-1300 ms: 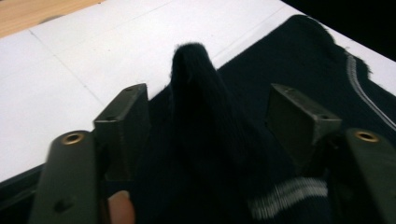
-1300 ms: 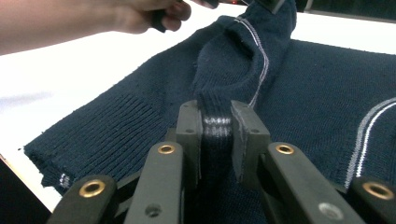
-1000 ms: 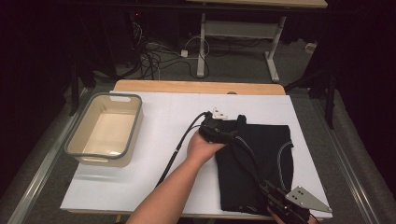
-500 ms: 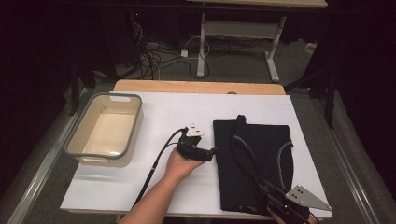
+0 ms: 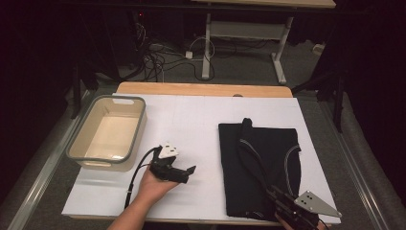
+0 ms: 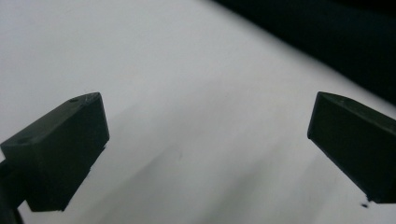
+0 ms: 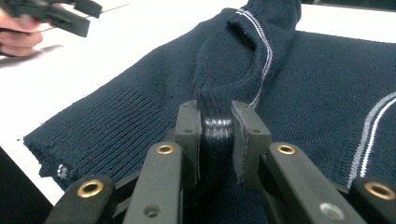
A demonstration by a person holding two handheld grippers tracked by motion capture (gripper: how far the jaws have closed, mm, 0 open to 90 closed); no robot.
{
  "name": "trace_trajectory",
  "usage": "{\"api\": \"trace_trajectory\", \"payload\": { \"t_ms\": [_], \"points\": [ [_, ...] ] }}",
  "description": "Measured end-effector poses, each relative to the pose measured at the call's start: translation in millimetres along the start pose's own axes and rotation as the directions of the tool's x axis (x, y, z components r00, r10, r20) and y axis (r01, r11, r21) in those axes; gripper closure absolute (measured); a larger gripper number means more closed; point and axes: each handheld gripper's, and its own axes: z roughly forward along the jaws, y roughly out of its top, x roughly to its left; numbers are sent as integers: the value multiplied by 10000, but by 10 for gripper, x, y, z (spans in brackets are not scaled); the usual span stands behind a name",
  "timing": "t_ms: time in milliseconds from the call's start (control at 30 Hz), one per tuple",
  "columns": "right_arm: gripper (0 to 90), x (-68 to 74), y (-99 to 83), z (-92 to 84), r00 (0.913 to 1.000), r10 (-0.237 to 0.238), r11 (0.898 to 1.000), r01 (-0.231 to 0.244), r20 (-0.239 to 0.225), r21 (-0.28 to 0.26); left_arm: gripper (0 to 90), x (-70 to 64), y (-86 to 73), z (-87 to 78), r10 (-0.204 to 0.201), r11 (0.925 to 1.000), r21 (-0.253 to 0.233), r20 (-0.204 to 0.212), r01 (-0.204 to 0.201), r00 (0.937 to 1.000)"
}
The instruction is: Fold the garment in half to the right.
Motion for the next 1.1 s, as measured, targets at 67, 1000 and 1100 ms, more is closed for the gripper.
{"api": "trace_trajectory", "payload": {
  "t_ms": [67, 1000, 1100],
  "points": [
    [754, 4, 3, -12, 10000, 0, 10000, 0, 24, -18, 0, 60, -90, -114, -29, 10000, 95, -90, 30, 10000],
    [678, -186, -73, -267, 9977, 233, 9997, -237, 634, 44, 0, 128, -394, -379, -216, 9893, -1435, 239, 248, 9995],
    [631, -192, -29, -320, 9969, 300, 9994, -287, 727, -185, 0, 117, -395, -379, -111, 9891, -1467, 181, 137, 9998]
  ]
}}
